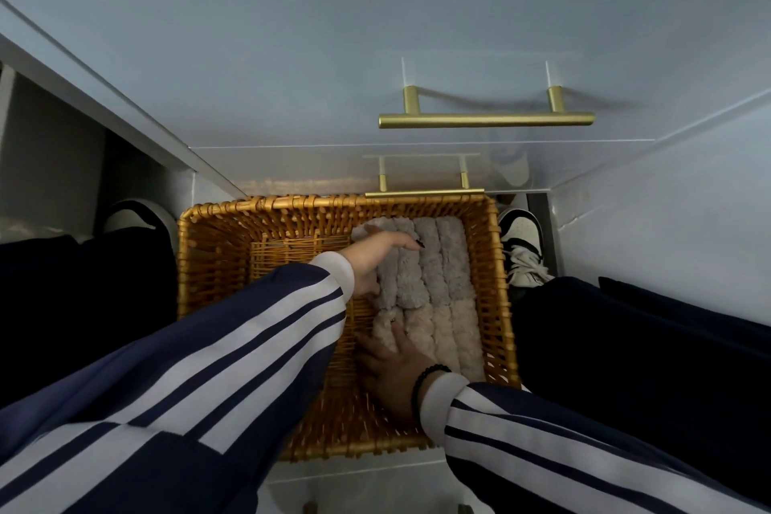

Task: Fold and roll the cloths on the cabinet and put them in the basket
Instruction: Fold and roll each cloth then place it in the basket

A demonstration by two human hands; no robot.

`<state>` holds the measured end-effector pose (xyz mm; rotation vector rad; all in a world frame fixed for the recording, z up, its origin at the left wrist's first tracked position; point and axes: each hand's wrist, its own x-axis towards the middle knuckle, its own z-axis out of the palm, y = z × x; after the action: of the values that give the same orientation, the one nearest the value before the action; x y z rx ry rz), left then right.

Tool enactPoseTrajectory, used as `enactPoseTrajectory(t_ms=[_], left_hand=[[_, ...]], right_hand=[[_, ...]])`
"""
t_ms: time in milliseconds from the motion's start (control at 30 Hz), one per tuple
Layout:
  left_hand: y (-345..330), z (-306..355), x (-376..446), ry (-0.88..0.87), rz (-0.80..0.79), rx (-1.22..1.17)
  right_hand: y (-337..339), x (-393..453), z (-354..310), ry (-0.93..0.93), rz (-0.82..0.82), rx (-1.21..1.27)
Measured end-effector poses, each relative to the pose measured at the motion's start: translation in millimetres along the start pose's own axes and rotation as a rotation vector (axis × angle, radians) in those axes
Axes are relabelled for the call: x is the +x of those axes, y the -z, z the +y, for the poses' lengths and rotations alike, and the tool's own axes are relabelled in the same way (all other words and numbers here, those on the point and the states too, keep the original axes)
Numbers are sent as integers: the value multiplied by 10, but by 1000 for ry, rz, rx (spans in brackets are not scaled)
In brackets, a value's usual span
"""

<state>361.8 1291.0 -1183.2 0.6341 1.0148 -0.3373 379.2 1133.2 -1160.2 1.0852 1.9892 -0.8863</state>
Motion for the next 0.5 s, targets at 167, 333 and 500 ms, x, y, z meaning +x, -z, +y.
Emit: enactPoseTrajectory(t_ms=[167,333,500], left_hand=[[16,0,-114,-58,26,15],[-37,-71,-118,-82,84,67],[16,-14,-94,-12,142,-84]], right_hand=[[-7,6,-7,-8,23,24],[53,-7,-62,-96,75,209],[225,-8,-166,-219,7,325]])
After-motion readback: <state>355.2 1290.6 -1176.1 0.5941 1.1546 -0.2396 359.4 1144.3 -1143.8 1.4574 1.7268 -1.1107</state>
